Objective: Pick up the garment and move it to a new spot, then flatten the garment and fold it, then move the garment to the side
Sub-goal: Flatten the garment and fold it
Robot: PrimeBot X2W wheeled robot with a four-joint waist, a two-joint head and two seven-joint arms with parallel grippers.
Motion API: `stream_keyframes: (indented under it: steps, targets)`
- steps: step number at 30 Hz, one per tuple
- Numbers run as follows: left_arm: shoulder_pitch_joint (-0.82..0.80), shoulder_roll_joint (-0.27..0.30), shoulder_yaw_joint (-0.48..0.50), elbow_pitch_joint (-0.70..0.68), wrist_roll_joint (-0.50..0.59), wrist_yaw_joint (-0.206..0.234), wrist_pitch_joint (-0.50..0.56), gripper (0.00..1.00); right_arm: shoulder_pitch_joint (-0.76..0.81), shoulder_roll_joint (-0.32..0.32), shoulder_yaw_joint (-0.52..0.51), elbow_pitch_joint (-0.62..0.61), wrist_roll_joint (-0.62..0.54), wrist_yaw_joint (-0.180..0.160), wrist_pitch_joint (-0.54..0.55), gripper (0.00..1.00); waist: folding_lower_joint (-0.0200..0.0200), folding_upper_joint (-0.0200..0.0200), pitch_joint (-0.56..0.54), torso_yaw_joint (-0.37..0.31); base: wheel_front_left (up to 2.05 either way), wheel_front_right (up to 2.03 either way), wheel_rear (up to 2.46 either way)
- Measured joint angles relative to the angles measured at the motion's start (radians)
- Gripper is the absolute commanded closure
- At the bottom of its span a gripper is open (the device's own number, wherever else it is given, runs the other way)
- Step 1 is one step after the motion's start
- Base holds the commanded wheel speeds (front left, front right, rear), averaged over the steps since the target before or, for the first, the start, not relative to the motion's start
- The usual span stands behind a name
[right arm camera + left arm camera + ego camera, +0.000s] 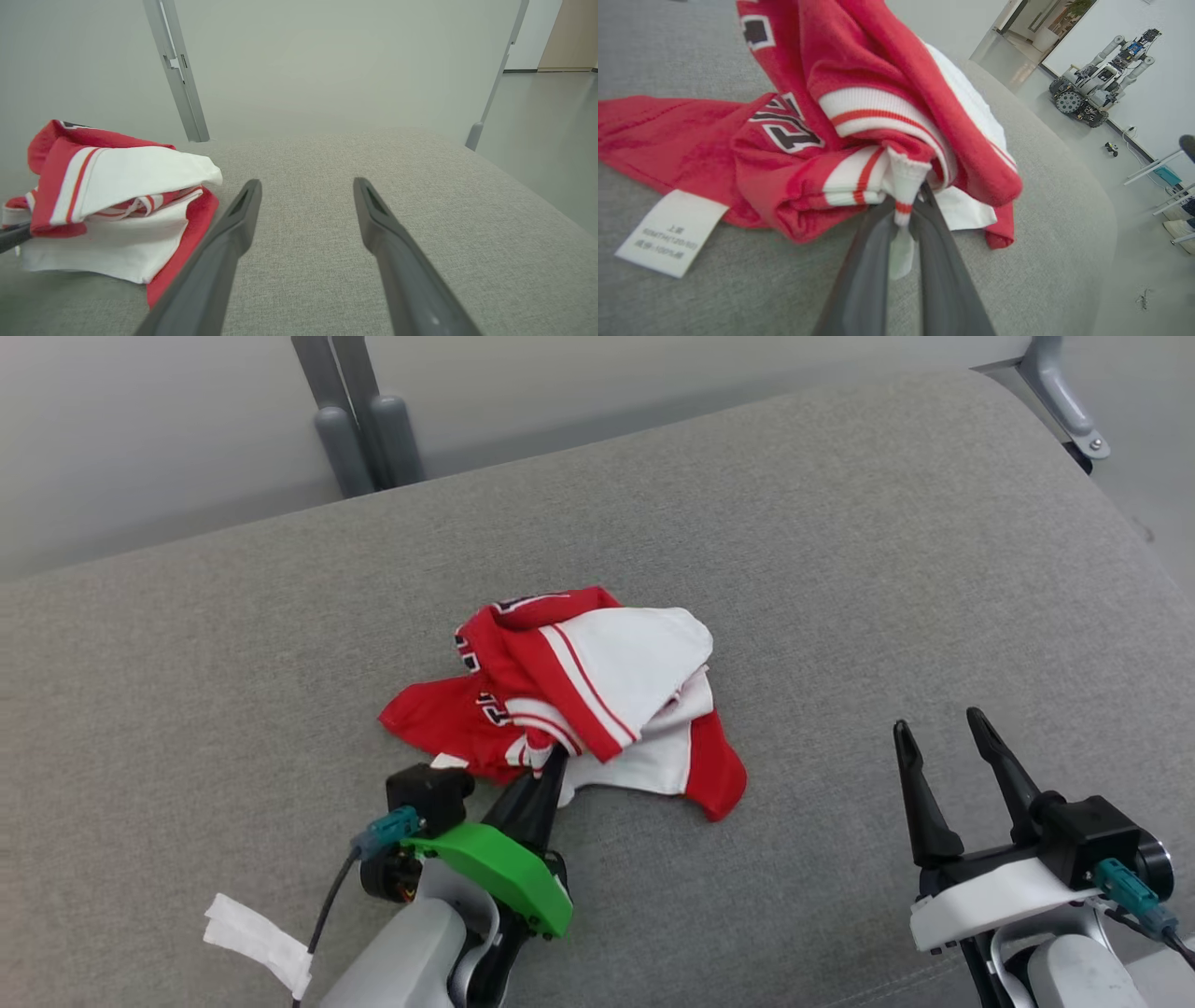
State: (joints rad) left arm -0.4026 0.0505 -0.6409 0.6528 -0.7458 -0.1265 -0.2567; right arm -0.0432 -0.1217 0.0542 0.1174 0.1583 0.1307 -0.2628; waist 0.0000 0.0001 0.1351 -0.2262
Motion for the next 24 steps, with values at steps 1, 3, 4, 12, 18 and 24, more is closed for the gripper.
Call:
stream_keyframes:
  steps: [1, 3, 4, 12, 18, 24]
  targets:
    - [0.000, 0.007, 0.010, -0.029, 0.000, 0.001, 0.000, 1.00, 0.003, -0.001, -0.002, 0.000, 0.000, 0.000, 0.000, 0.00, 0.0000, 0.0000, -0.004, 0.006, 0.00, 0.00, 0.00]
    - [0.003, 0.028, 0.035, -0.113, 0.001, 0.010, -0.002, 1.00, 0.011, -0.001, -0.002, 0.000, 0.000, 0.000, 0.000, 0.00, 0.0000, 0.0000, -0.013, 0.021, 0.00, 0.00, 0.00]
    - [0.005, 0.044, 0.049, -0.157, 0.001, 0.018, -0.002, 1.00, 0.014, -0.001, 0.000, 0.001, 0.001, 0.000, 0.000, 0.00, 0.0000, 0.0000, -0.018, 0.030, 0.00, 0.00, 0.00]
    - [0.028, 0.167, 0.099, -0.493, -0.013, 0.098, 0.116, 1.00, 0.019, 0.005, 0.016, 0.010, 0.006, 0.000, 0.000, 0.00, 0.0000, 0.0000, -0.063, 0.081, 0.00, 0.00, 0.00]
    - [0.028, 0.258, 0.127, -0.716, -0.076, 0.151, 0.300, 1.00, 0.027, 0.008, 0.026, 0.016, 0.006, 0.000, 0.000, 0.00, 0.0000, 0.0000, -0.096, 0.103, 0.00, 0.00, 0.00]
    - [0.013, 0.323, 0.134, -0.851, -0.123, 0.184, 0.453, 1.00, 0.026, 0.011, 0.035, 0.017, 0.014, 0.000, 0.000, 0.00, 0.0000, -0.0001, -0.098, 0.097, 0.00, 0.00, 0.00]
